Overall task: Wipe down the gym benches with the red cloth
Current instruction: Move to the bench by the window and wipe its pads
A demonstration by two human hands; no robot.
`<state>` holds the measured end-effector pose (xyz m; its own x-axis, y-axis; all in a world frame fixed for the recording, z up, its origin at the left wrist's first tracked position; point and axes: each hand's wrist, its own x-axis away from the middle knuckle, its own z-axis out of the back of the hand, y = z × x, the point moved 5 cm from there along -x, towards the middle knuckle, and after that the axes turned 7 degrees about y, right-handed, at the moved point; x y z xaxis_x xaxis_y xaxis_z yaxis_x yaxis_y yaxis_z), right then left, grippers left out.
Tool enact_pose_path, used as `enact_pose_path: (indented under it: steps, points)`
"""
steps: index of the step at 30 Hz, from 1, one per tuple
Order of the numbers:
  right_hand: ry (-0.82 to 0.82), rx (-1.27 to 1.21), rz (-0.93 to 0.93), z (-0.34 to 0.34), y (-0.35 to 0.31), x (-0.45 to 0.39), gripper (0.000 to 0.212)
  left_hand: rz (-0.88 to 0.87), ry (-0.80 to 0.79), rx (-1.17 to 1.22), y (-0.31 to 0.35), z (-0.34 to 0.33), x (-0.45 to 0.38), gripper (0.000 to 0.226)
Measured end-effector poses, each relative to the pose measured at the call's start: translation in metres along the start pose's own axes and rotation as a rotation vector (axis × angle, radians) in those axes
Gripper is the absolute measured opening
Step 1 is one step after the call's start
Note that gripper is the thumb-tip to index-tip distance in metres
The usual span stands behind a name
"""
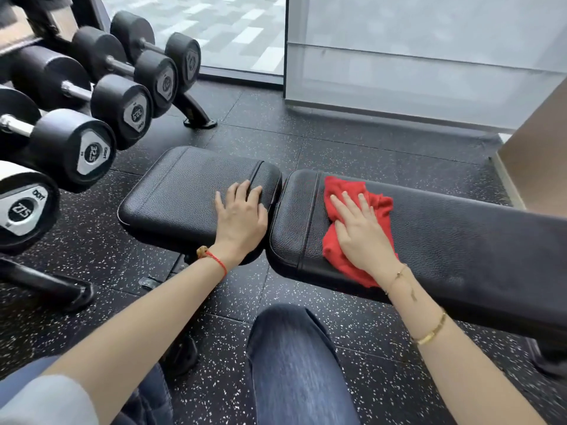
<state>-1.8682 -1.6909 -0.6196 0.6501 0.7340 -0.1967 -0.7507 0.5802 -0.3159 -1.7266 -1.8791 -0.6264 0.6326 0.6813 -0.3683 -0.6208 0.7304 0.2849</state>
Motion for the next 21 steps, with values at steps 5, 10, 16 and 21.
enact_pose_path:
  steps: [5,10,16,21]
  points:
    - [-0.032,0.061,-0.182,0.008,0.024,-0.052,0.055,-0.081,0.019,0.065,0.034,0.001,0.008,0.044]
    - [-0.037,-0.007,0.043,0.001,-0.006,-0.012,0.056,-0.163,-0.006,0.082,0.069,-0.011,0.013,0.044]
    - [0.019,-0.041,-0.032,0.025,0.048,0.032,0.055,-0.194,-0.042,0.132,0.092,-0.021,0.009,0.044]
    - [0.034,0.034,-0.274,0.040,0.099,-0.007,0.053,-0.211,-0.047,0.130,0.099,-0.024,0.010,0.043]
